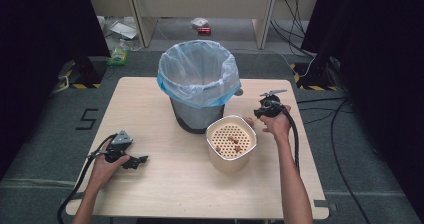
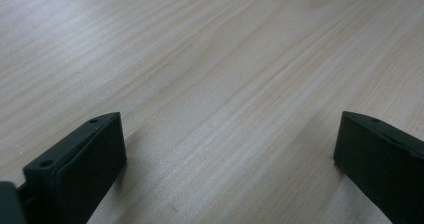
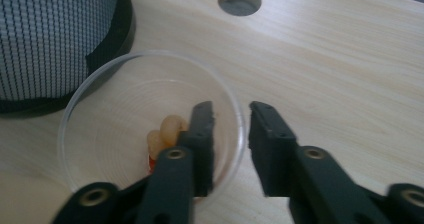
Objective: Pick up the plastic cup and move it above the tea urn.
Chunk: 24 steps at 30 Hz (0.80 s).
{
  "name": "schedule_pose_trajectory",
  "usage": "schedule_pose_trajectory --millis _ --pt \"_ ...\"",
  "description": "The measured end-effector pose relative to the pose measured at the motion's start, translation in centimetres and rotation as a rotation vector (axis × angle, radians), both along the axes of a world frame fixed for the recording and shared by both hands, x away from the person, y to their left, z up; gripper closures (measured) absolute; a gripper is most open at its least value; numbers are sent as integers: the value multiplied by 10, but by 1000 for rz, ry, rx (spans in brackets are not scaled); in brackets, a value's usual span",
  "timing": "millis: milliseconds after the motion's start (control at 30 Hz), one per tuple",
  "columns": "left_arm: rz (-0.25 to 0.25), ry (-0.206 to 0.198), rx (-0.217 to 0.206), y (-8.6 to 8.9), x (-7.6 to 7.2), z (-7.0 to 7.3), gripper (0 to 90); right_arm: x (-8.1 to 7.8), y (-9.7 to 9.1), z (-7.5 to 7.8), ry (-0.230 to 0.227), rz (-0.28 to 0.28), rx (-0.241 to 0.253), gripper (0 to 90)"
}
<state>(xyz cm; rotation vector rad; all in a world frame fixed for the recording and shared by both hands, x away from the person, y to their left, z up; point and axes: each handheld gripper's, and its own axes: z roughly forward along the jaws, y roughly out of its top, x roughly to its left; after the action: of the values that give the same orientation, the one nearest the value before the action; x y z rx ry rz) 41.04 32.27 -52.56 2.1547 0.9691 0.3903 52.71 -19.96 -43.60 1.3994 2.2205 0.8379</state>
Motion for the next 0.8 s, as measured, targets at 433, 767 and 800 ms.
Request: schedule_pose_trajectory --millis 433,767,800 --pt "0 0 0 0 0 0 0 -23 0 30 -188 95 -89 868" --pt "0 0 0 0 0 0 0 -39 -6 53 -279 95 -96 867" --pt "0 0 0 0 0 0 0 -39 -6 53 -279 95 -96 867"
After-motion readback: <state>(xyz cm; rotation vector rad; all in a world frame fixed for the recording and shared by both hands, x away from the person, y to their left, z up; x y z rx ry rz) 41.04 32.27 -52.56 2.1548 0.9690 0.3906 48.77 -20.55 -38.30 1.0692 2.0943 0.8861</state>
